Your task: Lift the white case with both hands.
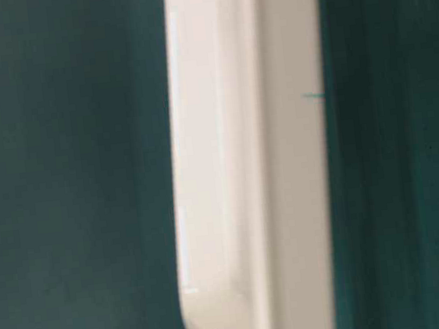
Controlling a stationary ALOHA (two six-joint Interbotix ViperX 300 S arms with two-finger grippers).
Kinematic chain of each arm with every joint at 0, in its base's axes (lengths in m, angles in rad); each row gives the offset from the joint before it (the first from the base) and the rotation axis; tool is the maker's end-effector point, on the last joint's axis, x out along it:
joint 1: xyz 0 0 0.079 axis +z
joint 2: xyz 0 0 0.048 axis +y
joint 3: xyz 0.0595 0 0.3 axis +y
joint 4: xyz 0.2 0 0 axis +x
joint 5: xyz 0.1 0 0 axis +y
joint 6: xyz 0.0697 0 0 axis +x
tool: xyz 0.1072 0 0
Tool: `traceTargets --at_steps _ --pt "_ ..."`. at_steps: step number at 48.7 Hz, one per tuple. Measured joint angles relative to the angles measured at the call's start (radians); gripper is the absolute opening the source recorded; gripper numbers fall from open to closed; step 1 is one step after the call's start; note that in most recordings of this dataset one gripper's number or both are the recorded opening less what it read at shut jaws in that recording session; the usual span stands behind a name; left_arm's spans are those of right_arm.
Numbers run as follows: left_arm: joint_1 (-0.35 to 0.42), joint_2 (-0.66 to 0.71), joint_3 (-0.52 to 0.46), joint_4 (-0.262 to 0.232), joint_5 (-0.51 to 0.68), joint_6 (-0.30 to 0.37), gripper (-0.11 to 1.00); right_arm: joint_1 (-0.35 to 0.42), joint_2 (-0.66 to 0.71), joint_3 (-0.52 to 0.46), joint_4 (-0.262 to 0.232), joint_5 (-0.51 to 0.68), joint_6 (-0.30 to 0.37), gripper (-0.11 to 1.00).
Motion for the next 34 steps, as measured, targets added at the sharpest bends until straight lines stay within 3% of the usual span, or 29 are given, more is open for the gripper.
traceTargets --at_steps 18,34 --pt "0.005 -0.078 -0.046 0.002 0.11 -0.069 0.08 -0.009 -0.012 -0.137 0.0 0.109 0.003 0.1" --pt "0.005 -0.181 -0.135 0.0 0.255 -0.08 0.08 -0.009 -0.071 -0.241 0.0 0.218 0.069 0.1"
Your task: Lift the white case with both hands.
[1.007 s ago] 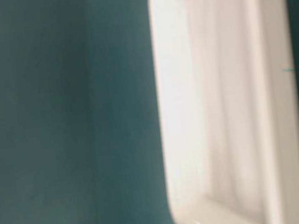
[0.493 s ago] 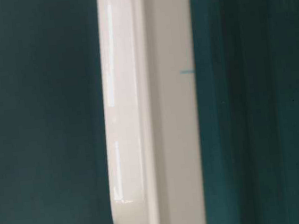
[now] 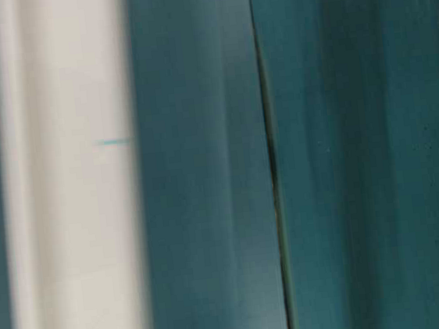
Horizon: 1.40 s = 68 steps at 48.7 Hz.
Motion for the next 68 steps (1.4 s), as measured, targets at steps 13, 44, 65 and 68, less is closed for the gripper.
traceTargets --at_steps 13,44,65,68 --pt "0.002 -0.031 -0.081 0.002 0.06 -0.02 0.08 0.0 -0.021 -0.083 -0.003 0.063 0.04 0.1" --pt "0.005 -0.034 -0.331 0.005 0.213 -0.021 0.08 -0.008 -0.038 -0.278 -0.002 0.084 0.075 0.1" --pt "0.005 -0.021 -0.416 0.006 0.229 -0.021 0.08 -0.009 -0.041 -0.333 -0.003 0.143 0.08 0.1" --pt "0.005 -0.021 -0.416 0.006 0.229 -0.021 0.08 -0.009 -0.041 -0.333 -0.003 0.141 0.08 0.1"
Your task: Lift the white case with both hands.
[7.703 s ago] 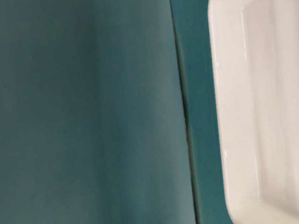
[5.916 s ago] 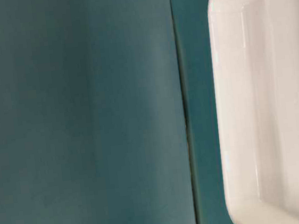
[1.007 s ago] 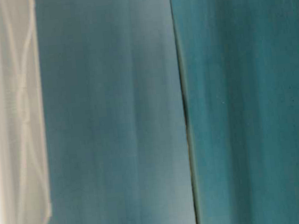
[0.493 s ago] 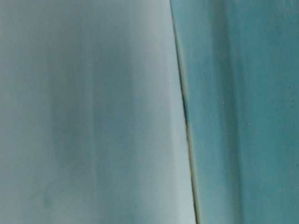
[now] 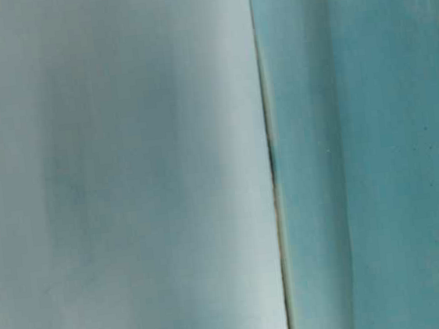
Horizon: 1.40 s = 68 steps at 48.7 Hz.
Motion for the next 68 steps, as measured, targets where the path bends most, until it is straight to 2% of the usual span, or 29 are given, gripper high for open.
traceTargets --at_steps 55,62,68 --pt "-0.017 0.008 0.0 -0.002 0.002 0.0 0.08 0.0 -0.005 -0.012 0.0 -0.009 0.0 0.1" --pt "-0.015 0.009 0.041 -0.002 0.002 0.0 0.08 0.0 -0.003 0.018 -0.009 -0.017 -0.006 0.1" --pt "-0.011 0.023 0.104 -0.002 0.002 0.0 0.08 0.0 -0.003 0.071 -0.017 -0.017 -0.041 0.1"
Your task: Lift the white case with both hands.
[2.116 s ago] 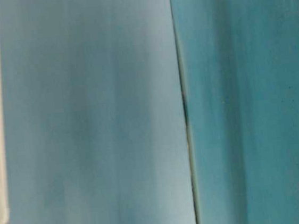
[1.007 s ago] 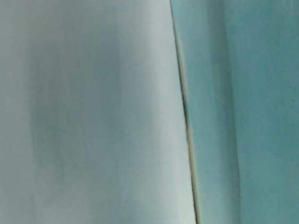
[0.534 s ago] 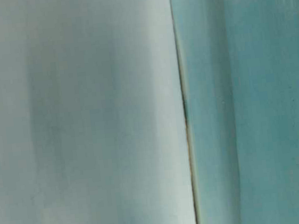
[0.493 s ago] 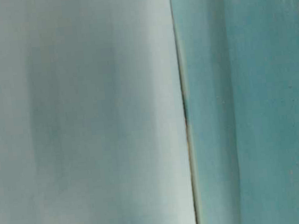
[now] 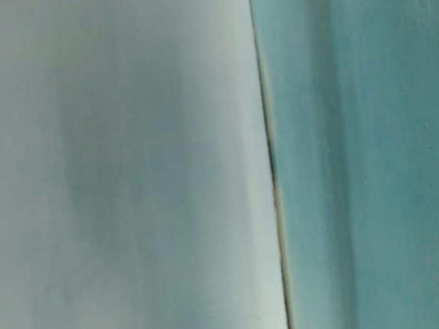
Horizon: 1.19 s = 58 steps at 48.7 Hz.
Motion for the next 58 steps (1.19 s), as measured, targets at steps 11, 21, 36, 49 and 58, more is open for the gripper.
traceTargets --at_steps 11,21,36,49,58 --pt "0.0 0.032 0.121 0.0 -0.038 -0.002 0.06 0.002 0.02 0.127 -0.003 -0.037 -0.034 0.1" --pt "0.012 0.06 0.21 -0.002 -0.098 0.0 0.06 0.017 0.054 0.25 -0.003 -0.127 -0.041 0.1" --pt "0.021 0.141 0.318 -0.002 -0.184 0.0 0.06 0.029 0.129 0.365 -0.003 -0.252 -0.094 0.1" --pt "0.029 0.207 0.371 -0.002 -0.21 0.002 0.06 0.04 0.258 0.4 -0.003 -0.301 -0.12 0.1" --pt "0.032 0.239 0.408 -0.002 -0.216 0.002 0.06 0.046 0.328 0.422 -0.003 -0.337 -0.121 0.1"
